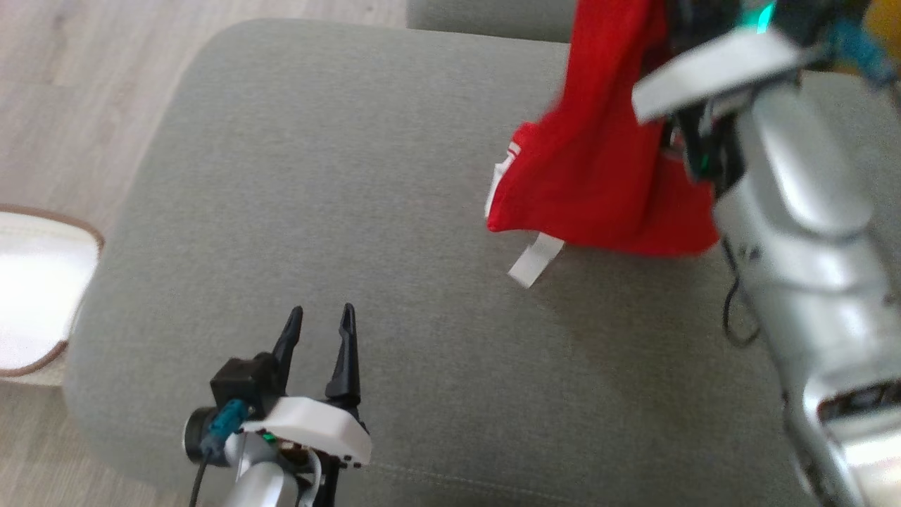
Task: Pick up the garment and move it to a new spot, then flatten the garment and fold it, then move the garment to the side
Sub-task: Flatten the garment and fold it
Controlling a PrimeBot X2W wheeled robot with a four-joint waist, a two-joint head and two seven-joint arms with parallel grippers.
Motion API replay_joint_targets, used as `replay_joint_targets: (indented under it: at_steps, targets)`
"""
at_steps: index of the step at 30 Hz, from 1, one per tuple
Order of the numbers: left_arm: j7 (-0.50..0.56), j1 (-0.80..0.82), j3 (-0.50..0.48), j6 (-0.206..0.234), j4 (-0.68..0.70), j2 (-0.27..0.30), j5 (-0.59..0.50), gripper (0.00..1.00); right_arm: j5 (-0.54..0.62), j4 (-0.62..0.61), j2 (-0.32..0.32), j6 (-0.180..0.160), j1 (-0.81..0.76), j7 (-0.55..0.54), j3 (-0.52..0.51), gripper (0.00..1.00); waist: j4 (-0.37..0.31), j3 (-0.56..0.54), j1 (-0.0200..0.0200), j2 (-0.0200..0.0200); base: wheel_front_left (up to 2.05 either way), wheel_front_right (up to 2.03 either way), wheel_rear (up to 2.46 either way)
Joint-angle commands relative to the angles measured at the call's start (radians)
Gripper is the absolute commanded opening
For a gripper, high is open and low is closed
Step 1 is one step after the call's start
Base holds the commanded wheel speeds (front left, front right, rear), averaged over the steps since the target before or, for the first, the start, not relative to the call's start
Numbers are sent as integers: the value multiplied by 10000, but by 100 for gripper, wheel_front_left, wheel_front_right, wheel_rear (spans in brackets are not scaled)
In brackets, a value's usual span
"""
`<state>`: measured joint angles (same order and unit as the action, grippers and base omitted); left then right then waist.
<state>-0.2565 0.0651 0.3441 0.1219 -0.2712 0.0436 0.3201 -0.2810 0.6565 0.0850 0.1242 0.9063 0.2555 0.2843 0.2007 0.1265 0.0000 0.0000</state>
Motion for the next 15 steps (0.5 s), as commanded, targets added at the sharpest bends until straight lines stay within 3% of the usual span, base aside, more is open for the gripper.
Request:
replay_joint_targets:
  at_steps: [1,9,15]
  targets:
    - [-53,150,-222,-42,248,66,68,100,-81,-104,-56,65,515,63,294,0,265,-169,0,0,0,0,0]
    - [-53,-84,136,-48,246,66,169,100,-157,530,162,65,2747,63,1104,0,1344,-434,0,0,0,0,0]
    - [-53,-254,82,-30,268,66,139,100,-803,-469,2,65,3103,63,989,0,1491,-488,0,0,0,0,0]
